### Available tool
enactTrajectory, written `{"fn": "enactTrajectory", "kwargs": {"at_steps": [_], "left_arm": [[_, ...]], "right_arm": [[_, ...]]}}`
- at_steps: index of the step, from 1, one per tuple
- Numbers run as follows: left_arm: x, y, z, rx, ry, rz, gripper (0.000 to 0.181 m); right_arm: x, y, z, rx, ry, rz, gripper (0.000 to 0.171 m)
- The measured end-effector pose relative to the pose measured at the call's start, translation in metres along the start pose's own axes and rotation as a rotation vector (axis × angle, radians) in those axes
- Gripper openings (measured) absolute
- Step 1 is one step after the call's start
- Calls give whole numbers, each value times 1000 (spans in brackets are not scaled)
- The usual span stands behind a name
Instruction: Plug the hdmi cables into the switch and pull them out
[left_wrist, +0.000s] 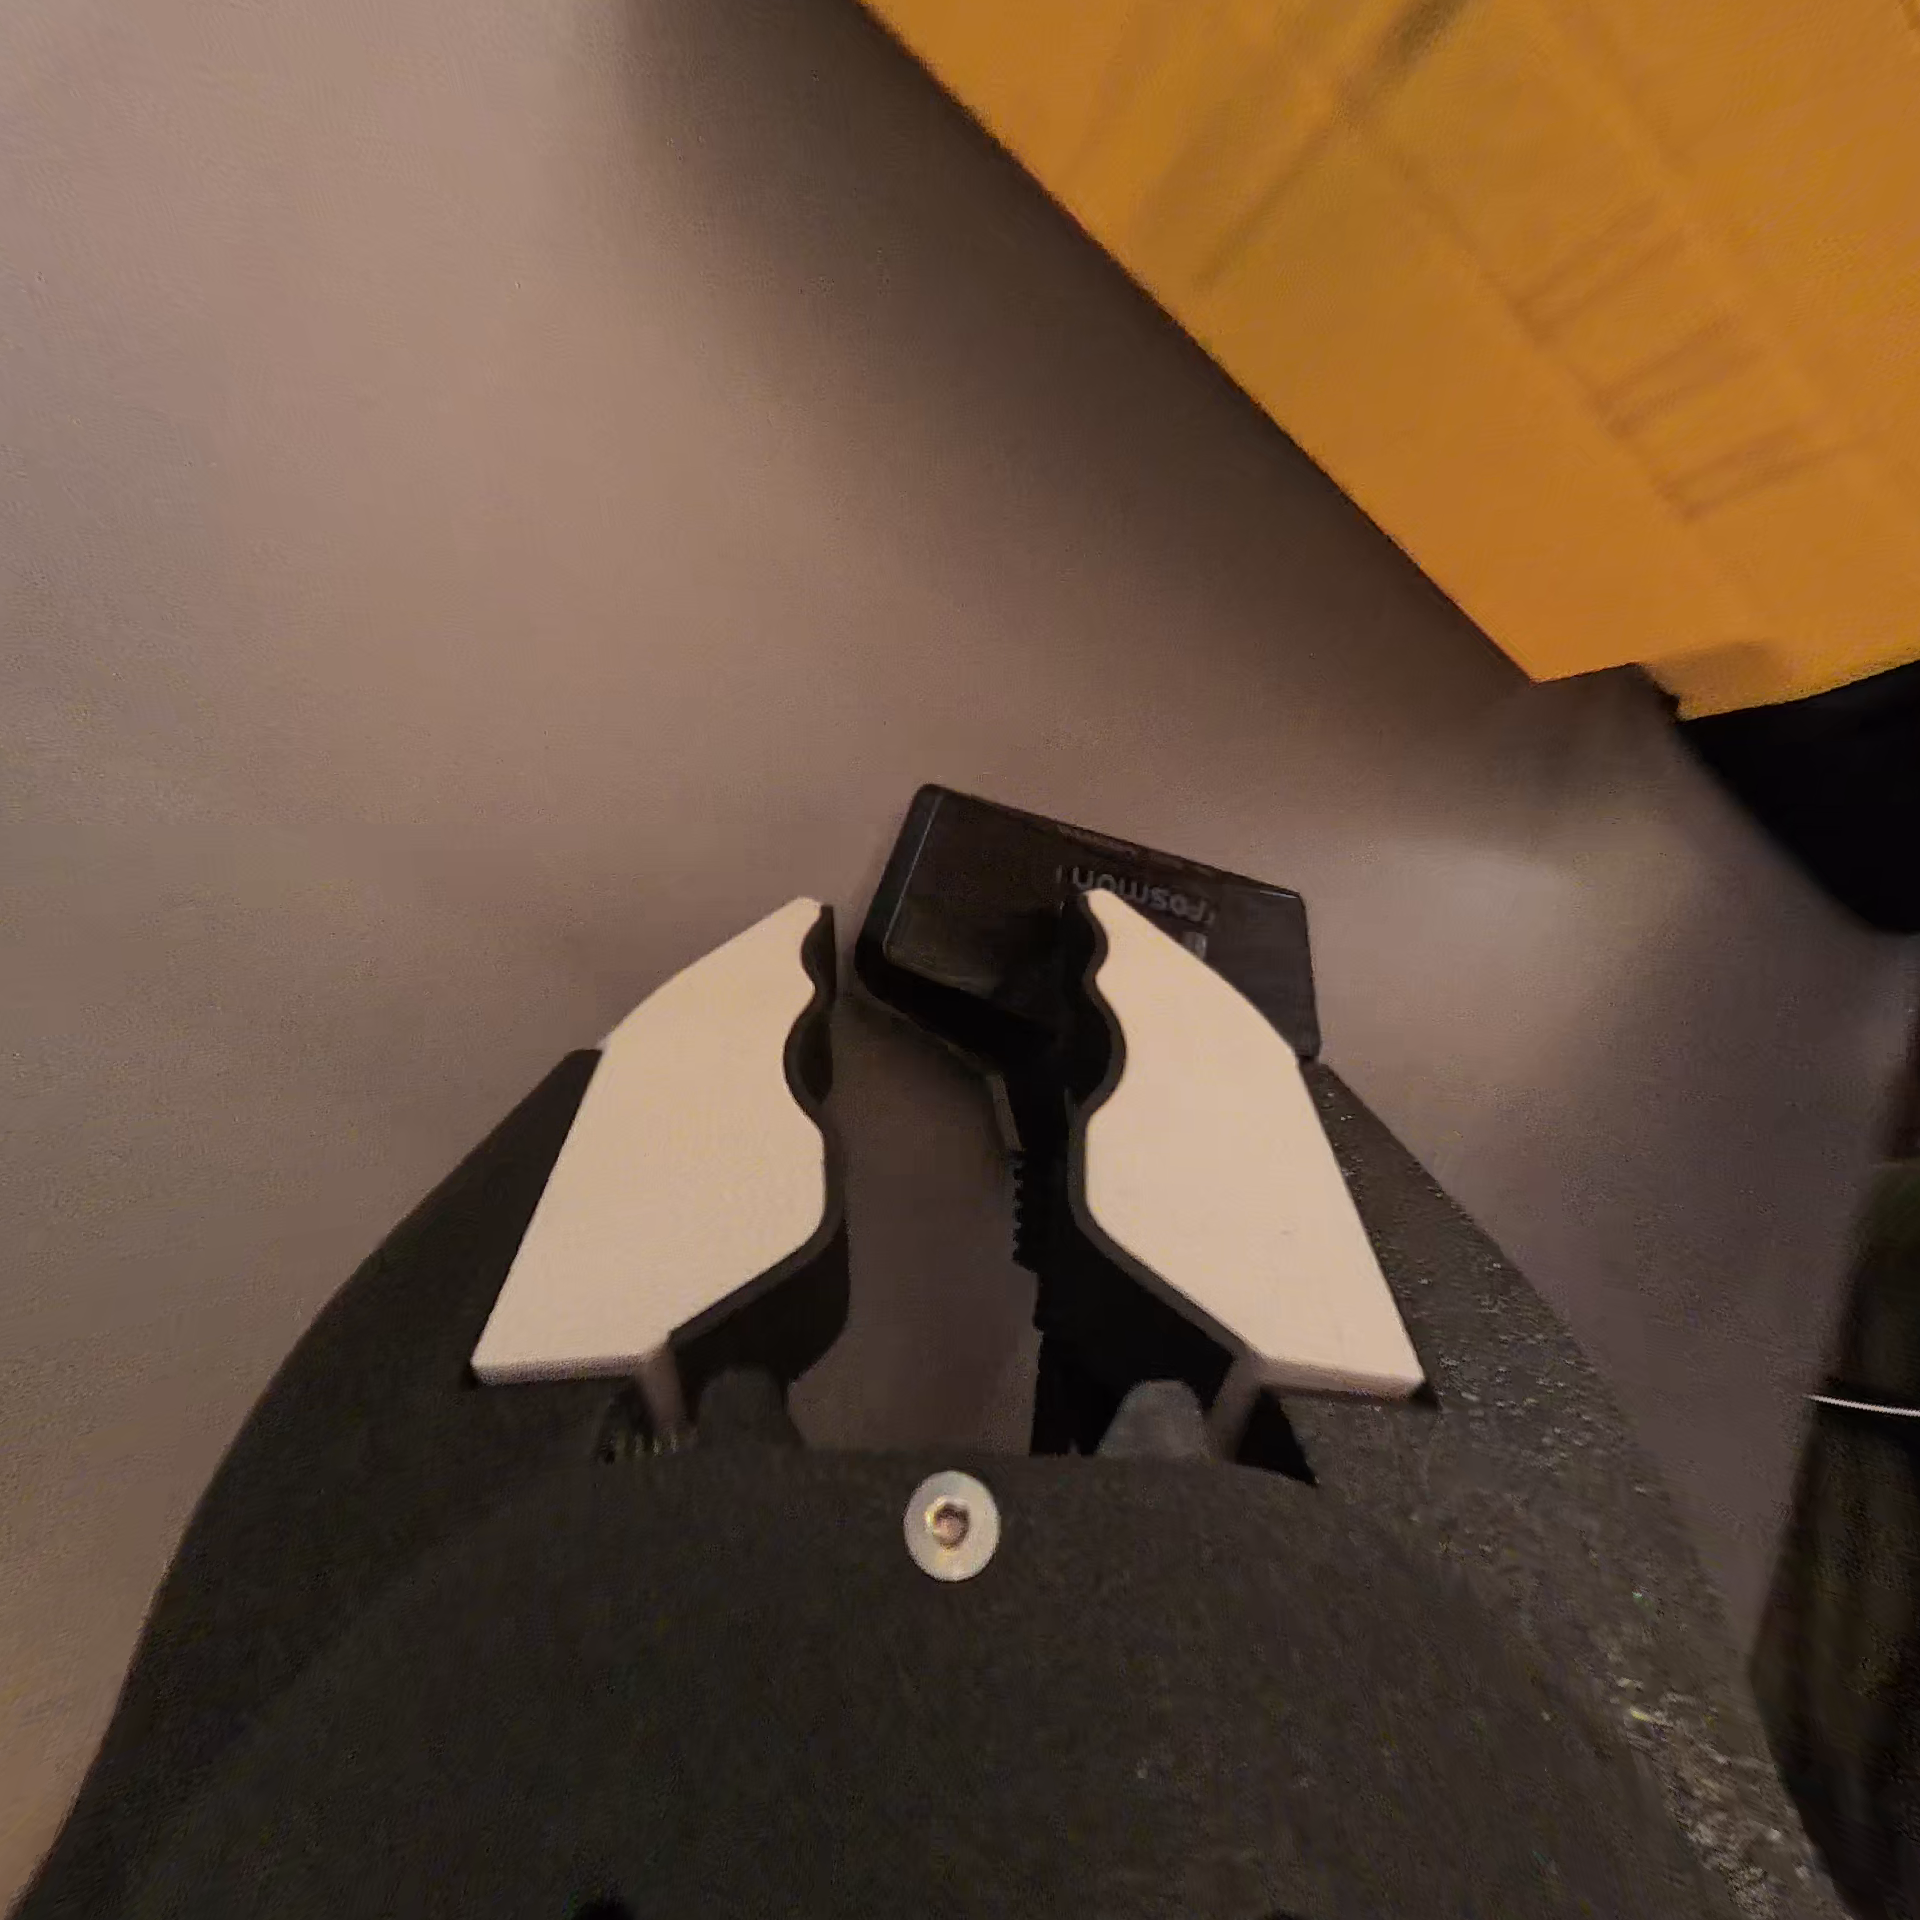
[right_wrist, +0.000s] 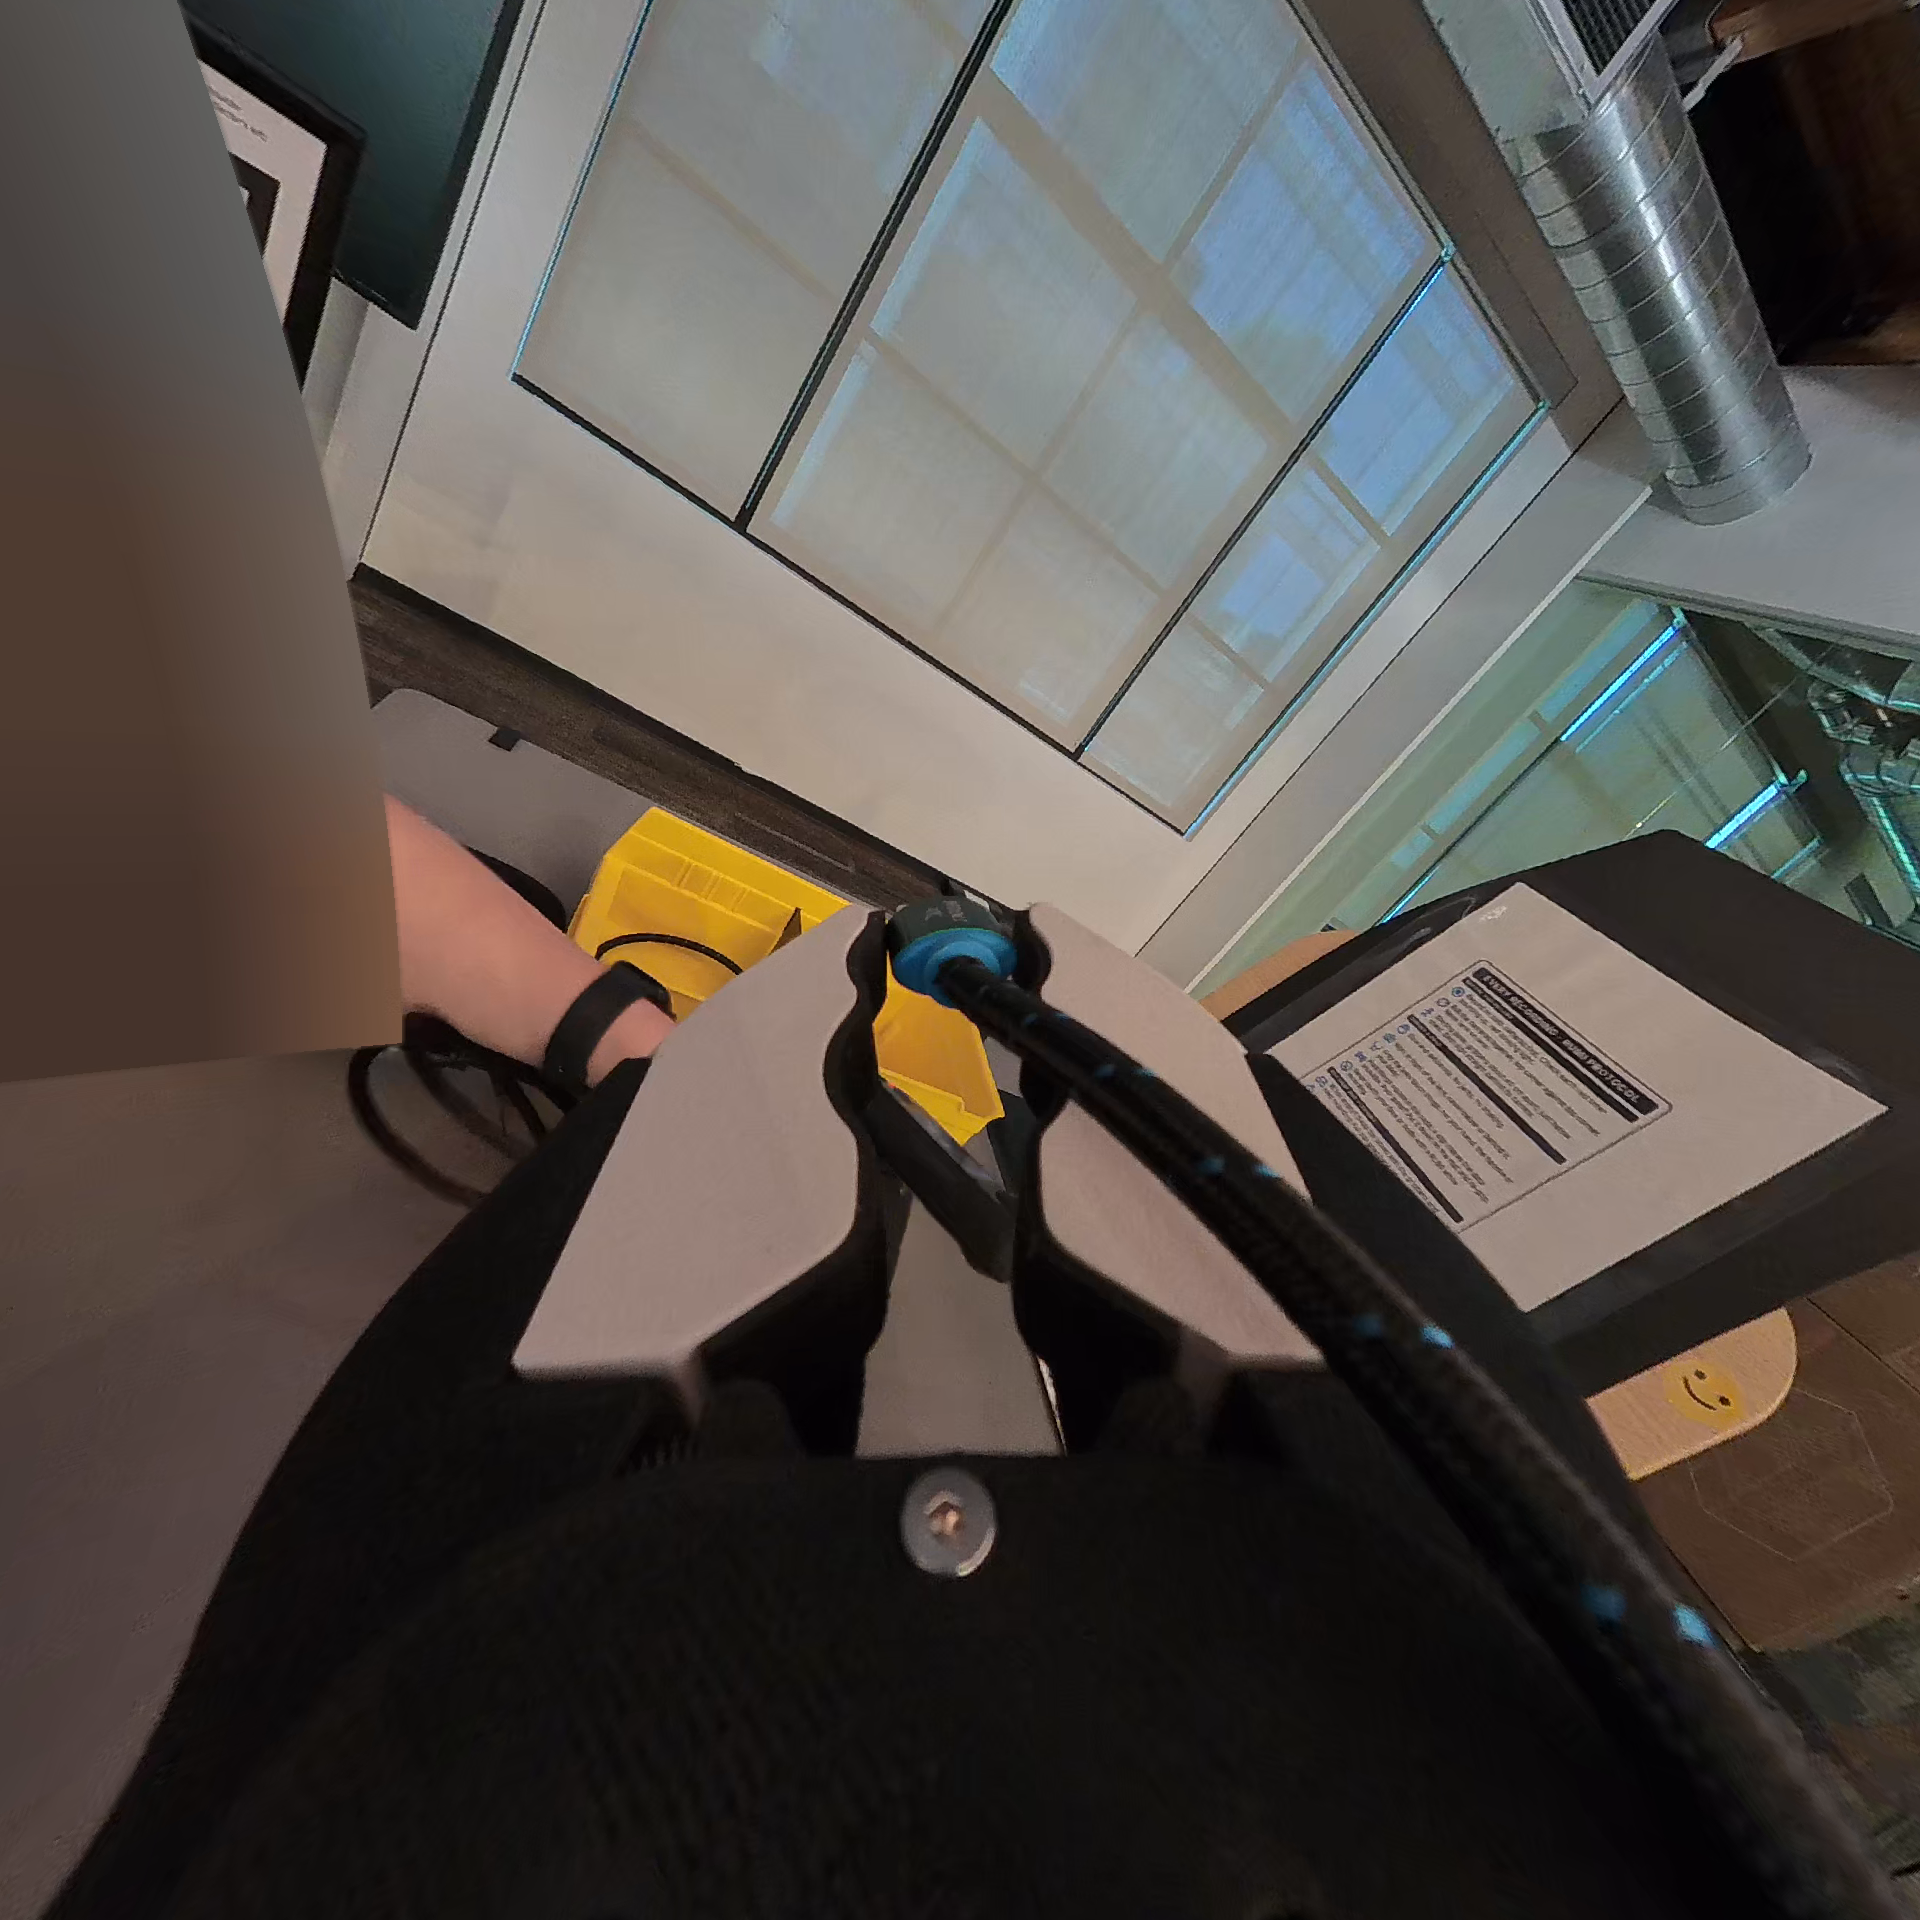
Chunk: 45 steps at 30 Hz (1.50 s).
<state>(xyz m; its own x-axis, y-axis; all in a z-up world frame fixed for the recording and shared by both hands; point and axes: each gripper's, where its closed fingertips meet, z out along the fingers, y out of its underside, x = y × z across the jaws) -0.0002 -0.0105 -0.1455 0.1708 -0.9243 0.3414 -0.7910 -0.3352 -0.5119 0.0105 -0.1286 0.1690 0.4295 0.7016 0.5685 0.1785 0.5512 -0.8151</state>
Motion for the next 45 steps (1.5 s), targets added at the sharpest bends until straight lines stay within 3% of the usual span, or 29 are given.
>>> {"fn": "enactTrajectory", "kwargs": {"at_steps": [8, 13, 16, 24, 26, 29, 33, 35, 37, 38, 41, 45], "left_arm": [[0, -13, -9, -4, -239, 386, 24], [14, -10, -15, -110, -202, 353, 28], [8, -15, -26, -162, -291, 387, 33], [41, -22, -39, -170, -267, 445, 32], [45, -14, -34, -191, -330, 530, 27], [38, -6, -30, -242, -452, 619, 39], [22, -4, -27, -369, -491, 606, 35], [8, 1, -26, -488, -535, 623, 23], [4, 13, -17, -585, -533, 632, 0], [2, 14, -13, -603, -556, 647, 0], [10, 9, -6, -575, -535, 653, 0], [34, 10, 7, -495, -326, 378, 8]], "right_arm": [[-1, -1, 0, 1, -4, -6, 24], [-1, -1, -1, -4, 2, -18, 24], [-1, -4, -2, 5, 2, -20, 24], [-2, -8, -7, 16, 4, -35, 24], [-2, -11, -9, 23, 8, -39, 24], [-2, -15, -12, 41, 9, -40, 24], [-4, -16, -11, 42, 7, -45, 24], [-4, -16, -11, 35, 7, -50, 24], [-4, -16, -12, 36, 9, -52, 24], [-4, -17, -13, 38, 10, -53, 24], [-3, -21, -18, 56, 10, -54, 24], [-4, -28, -25, 82, 13, -63, 24]]}}
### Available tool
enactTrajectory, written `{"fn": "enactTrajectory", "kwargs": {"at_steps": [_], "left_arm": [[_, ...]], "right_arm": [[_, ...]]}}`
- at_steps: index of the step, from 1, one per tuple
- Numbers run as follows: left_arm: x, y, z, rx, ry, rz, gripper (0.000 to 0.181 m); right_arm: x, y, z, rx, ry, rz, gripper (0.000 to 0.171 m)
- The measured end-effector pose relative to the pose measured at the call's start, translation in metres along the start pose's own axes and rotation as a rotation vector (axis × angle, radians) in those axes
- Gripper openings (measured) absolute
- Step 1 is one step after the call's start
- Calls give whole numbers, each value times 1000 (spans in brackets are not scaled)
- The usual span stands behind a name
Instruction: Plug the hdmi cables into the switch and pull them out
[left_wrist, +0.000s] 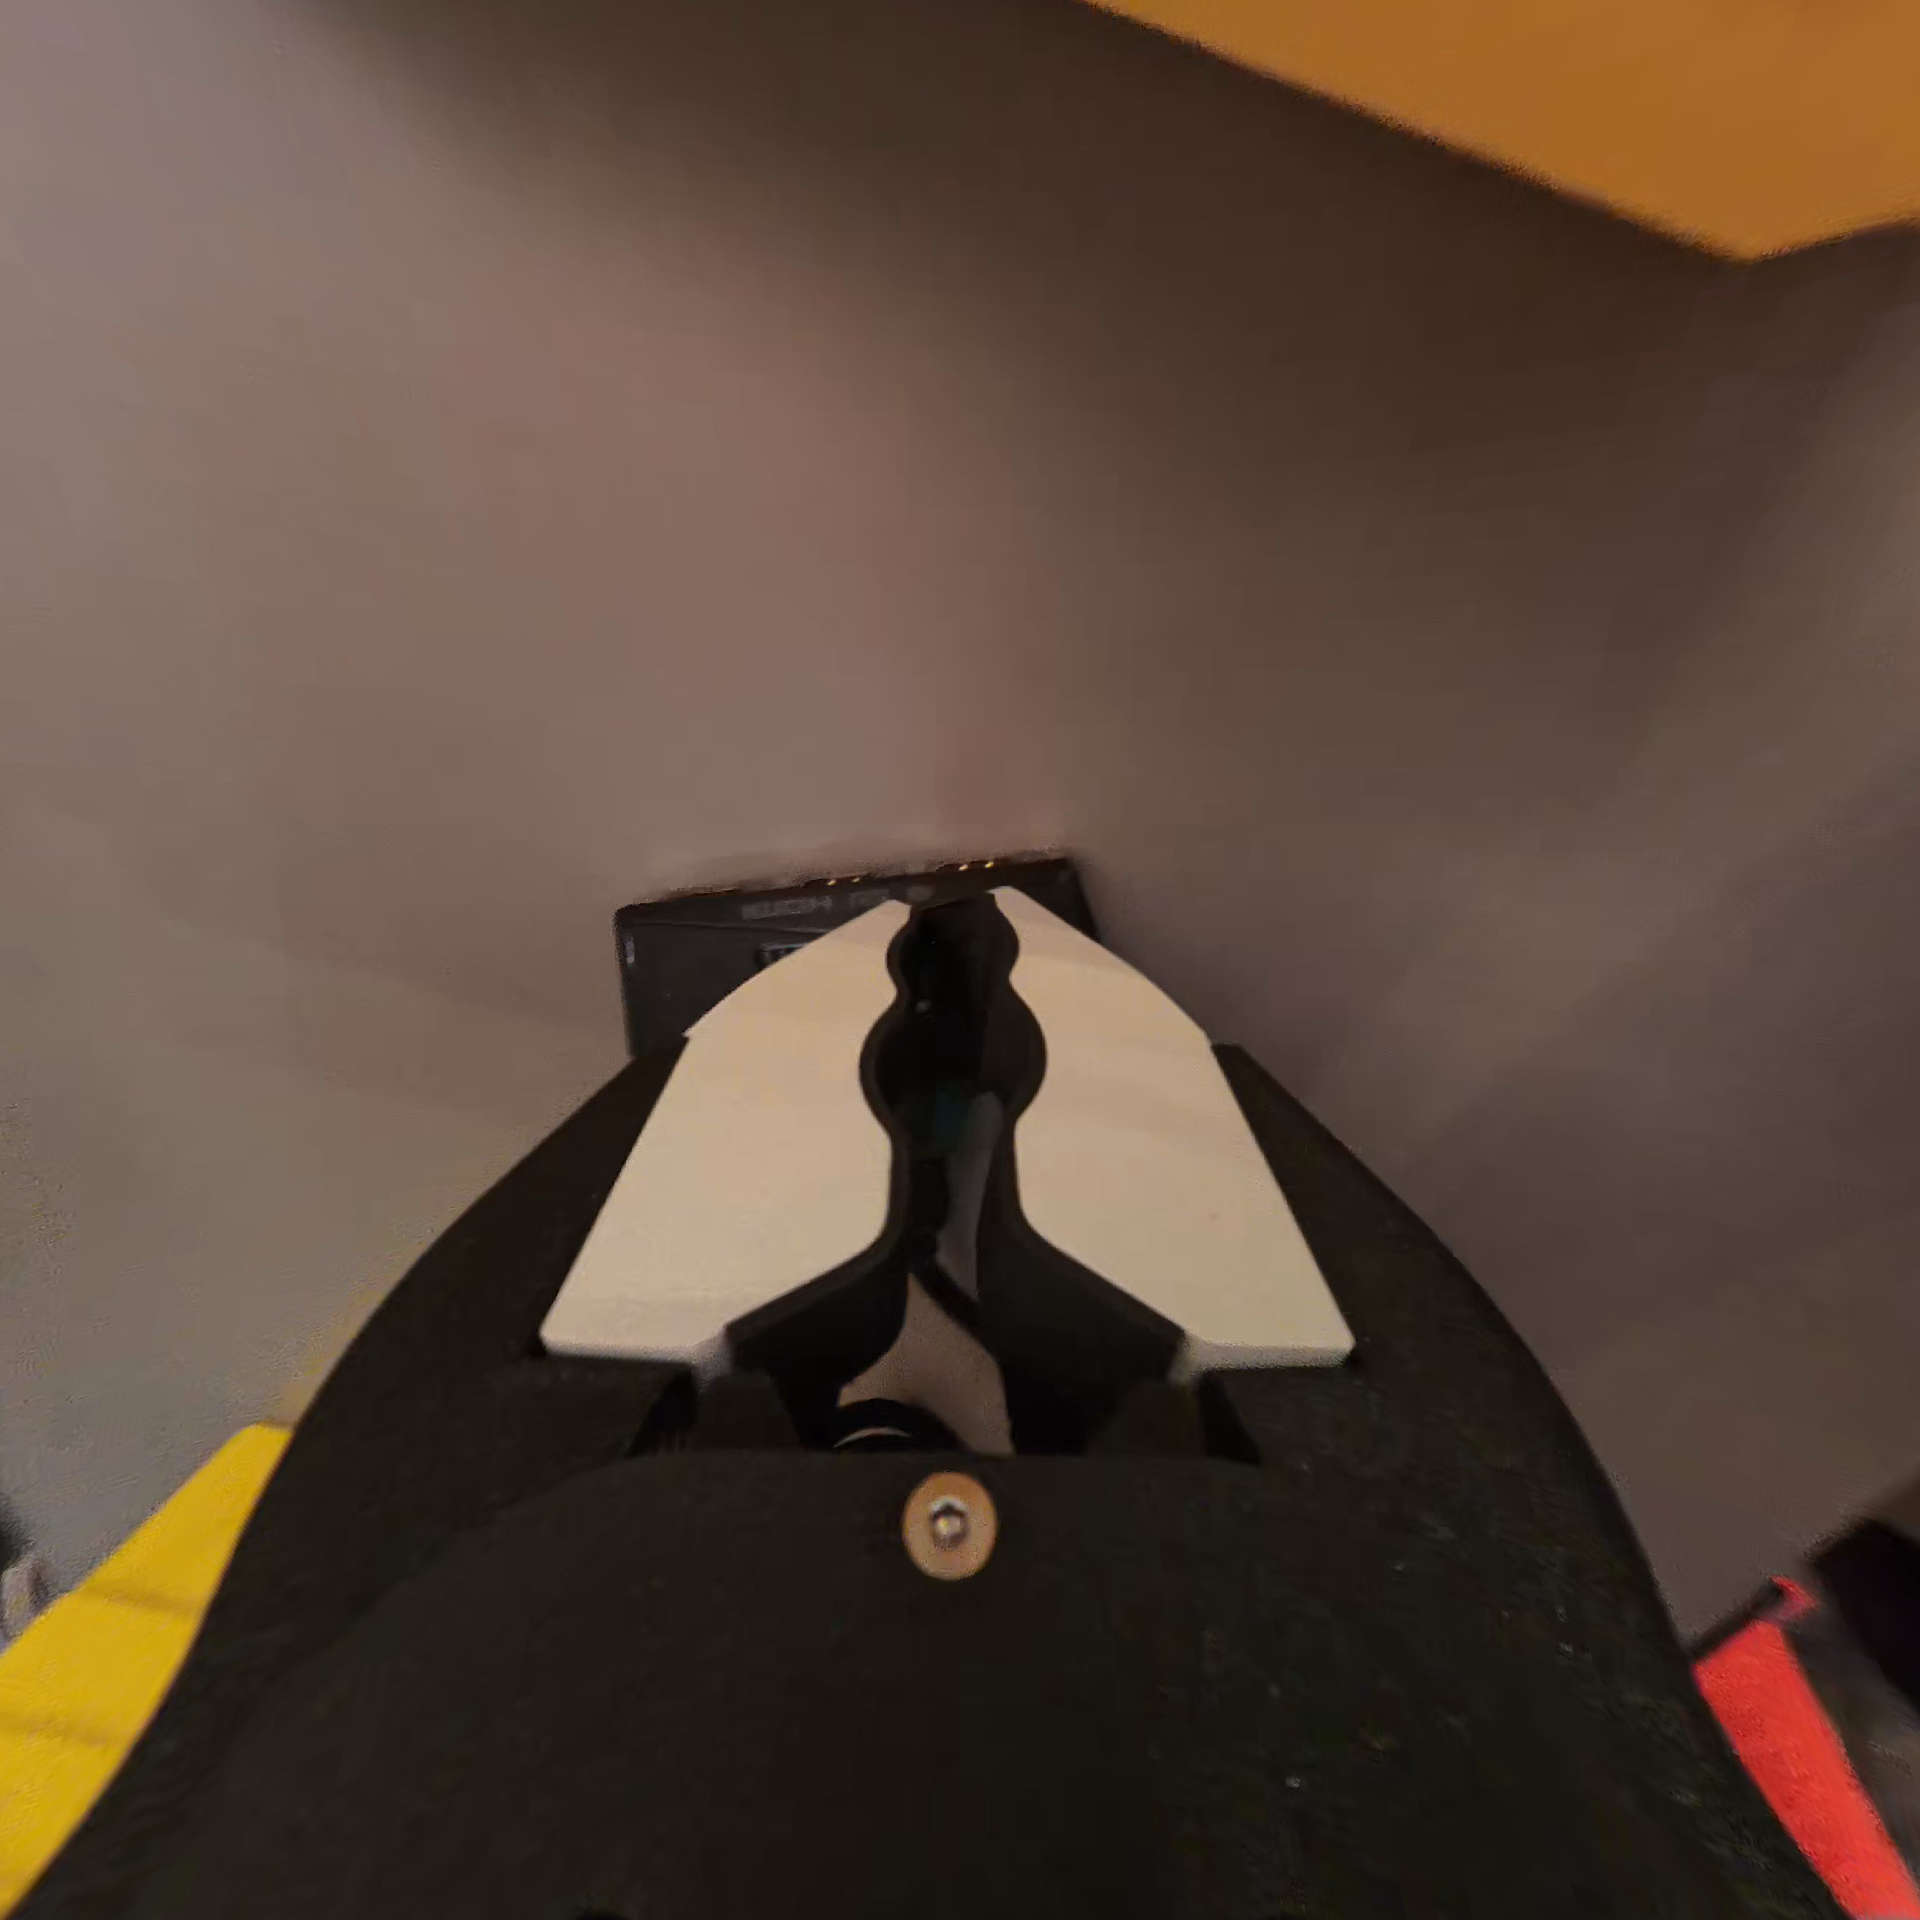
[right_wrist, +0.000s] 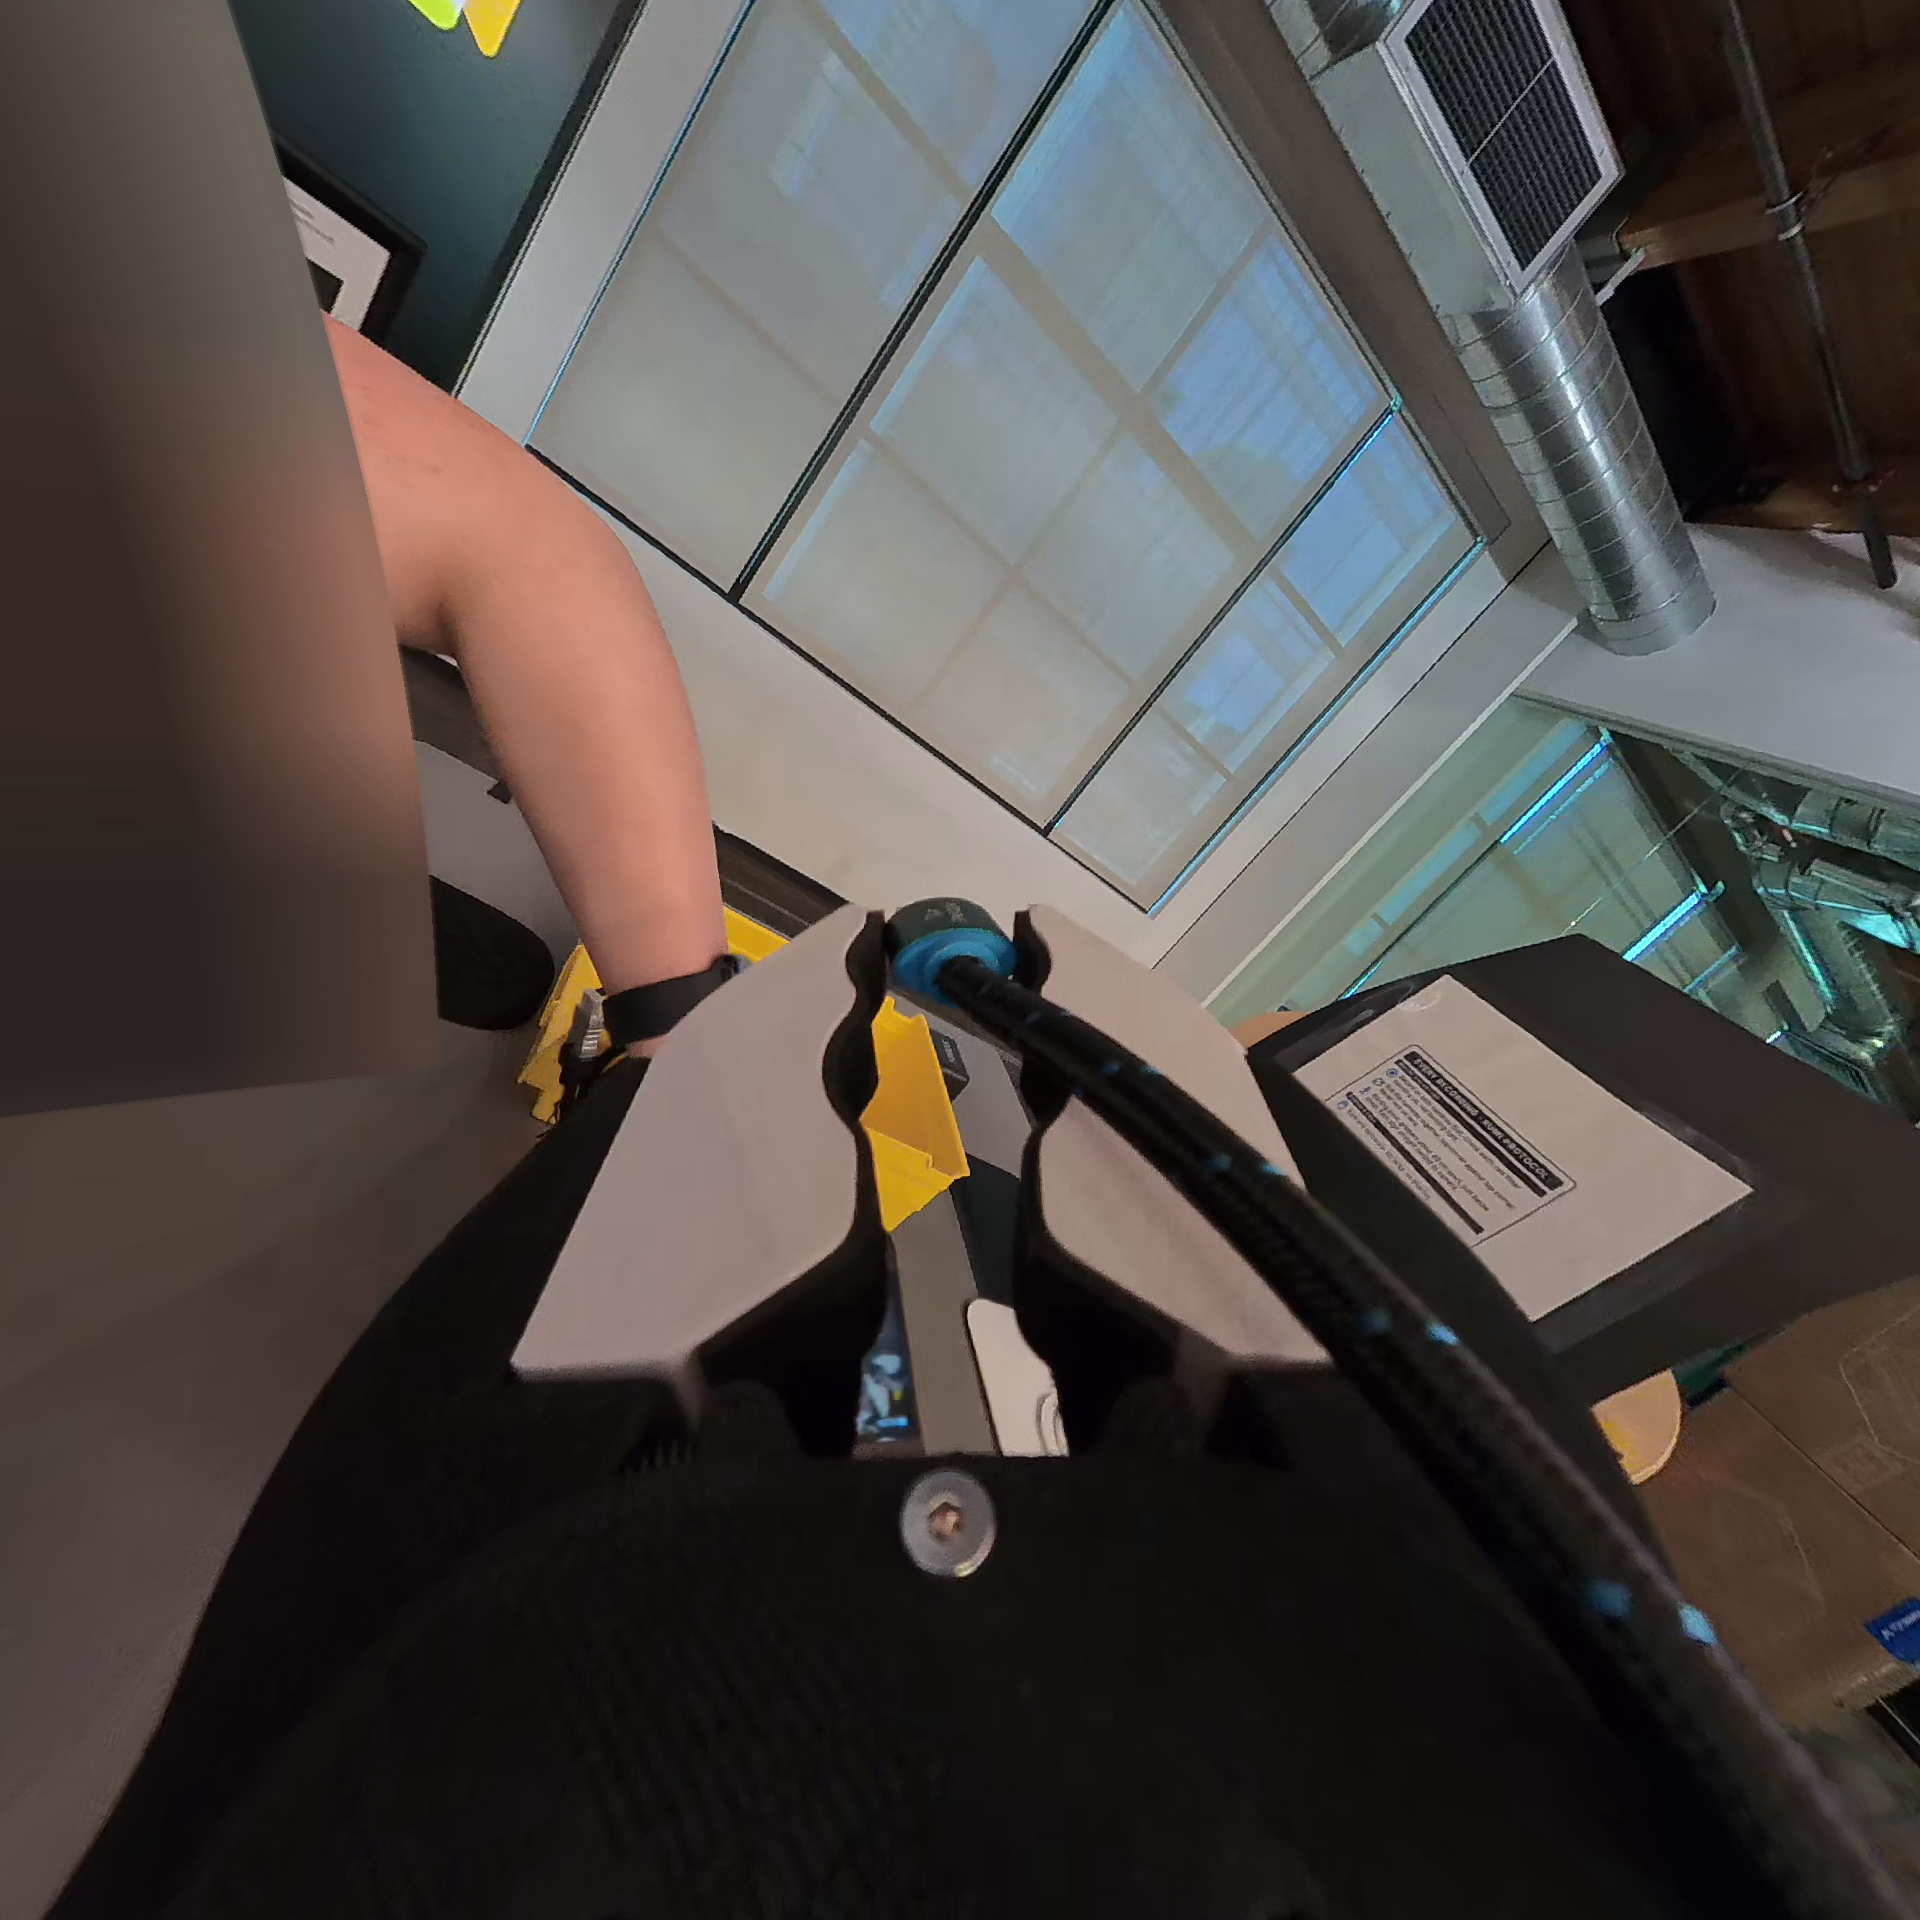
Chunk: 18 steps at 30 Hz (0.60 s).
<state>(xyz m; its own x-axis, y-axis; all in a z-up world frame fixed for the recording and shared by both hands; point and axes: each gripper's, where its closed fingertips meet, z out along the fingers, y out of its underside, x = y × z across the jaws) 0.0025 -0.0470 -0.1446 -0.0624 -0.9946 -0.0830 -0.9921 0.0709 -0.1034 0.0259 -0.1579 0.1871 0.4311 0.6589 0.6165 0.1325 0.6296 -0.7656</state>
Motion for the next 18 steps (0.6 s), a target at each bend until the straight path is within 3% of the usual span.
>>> {"fn": "enactTrajectory", "kwargs": {"at_steps": [4, 8, 11, 14, 18], "left_arm": [[-2, -3, 0, 50, 14, -36, 5], [-15, 4, -2, 87, -78, -81, 35], [-18, 20, -5, 90, -55, -180, 57], [-15, 34, -7, 123, -9, -253, 60], [-15, 46, -6, 134, -64, -237, 60]], "right_arm": [[0, -6, -4, 20, 4, -9, 24], [-1, -11, -7, 33, 4, -17, 24], [-3, -13, -8, 38, 0, -20, 24], [-3, -15, -8, 46, -1, -27, 24], [-3, -14, -7, 46, -4, -28, 24]]}}
